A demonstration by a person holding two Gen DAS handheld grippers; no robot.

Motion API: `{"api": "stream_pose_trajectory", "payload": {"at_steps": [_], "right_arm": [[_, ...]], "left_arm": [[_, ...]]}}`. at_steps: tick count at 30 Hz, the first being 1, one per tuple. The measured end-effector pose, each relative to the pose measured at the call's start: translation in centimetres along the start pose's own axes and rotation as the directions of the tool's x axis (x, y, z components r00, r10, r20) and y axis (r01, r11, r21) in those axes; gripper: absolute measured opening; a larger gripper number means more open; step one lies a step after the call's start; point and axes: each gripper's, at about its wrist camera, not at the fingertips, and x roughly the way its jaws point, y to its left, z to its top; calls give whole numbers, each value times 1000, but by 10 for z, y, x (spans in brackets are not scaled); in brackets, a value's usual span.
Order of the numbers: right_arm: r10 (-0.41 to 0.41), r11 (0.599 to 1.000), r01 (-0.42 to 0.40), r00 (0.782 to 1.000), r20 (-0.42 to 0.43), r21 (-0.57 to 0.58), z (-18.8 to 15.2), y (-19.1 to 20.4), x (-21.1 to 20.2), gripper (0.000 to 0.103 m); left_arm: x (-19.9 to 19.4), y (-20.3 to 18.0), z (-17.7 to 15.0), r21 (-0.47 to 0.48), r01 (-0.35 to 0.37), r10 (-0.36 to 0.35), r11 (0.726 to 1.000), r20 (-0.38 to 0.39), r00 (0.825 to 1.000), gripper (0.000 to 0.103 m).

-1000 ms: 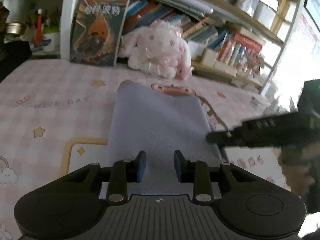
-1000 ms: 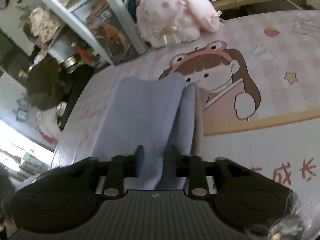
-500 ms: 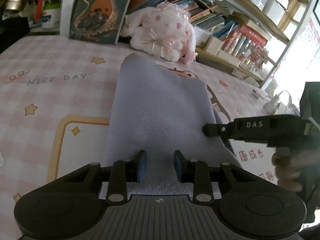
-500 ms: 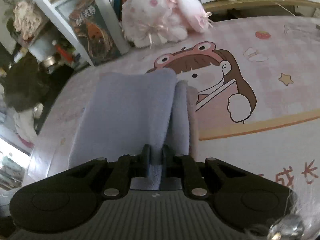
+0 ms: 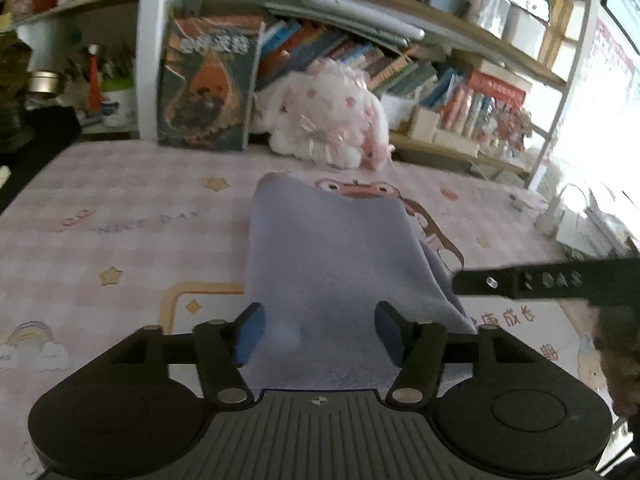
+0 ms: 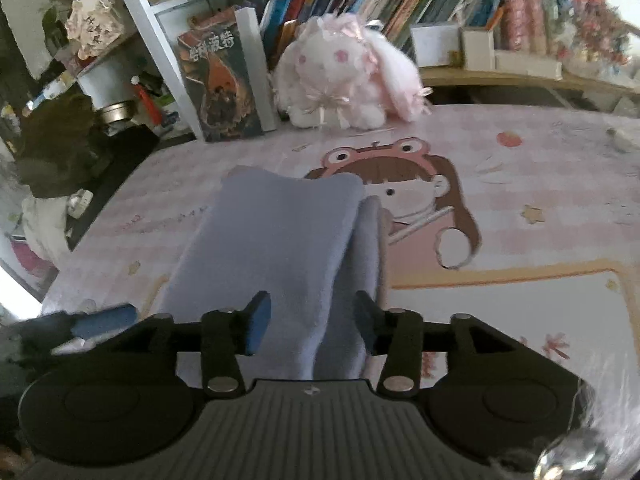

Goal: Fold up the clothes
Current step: 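Open both tools and lift them off the folded bundle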

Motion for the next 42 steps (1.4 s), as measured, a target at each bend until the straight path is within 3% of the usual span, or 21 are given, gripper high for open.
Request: {"api": "stream_pose_trajectory", "payload": {"at_steps": [4,8,13,29,36,42], "right_arm": [[-73,997,73,997,21,-9,-14,2,-18,67],[-116,993,116,993,-8,5,-29,2,-26,73],[-123,991,126,990,-63,48,-45,5,-27,75],[-188,977,198,976,-115,83,-77,29,-32,81],[-192,968,210,973,-131,140,-79,26,-30,83],[-171,958,197,976,-139,209,-73,14,-25,84]], "left_arm": [[-11,3,-3,-14,-30,31,999,26,999,77],[-13,5,-6,-10,-30,30,999,11,999,83],[-12,4,-14,26,-25,25,999,-30,999,85],[-9,22,-31,76,25,-14,997,-140,990,96],[-4,40,-33,21,68,-64,997,-169,984,97],[7,63,-24,-124,107,-130,986,-192,973,97]]}}
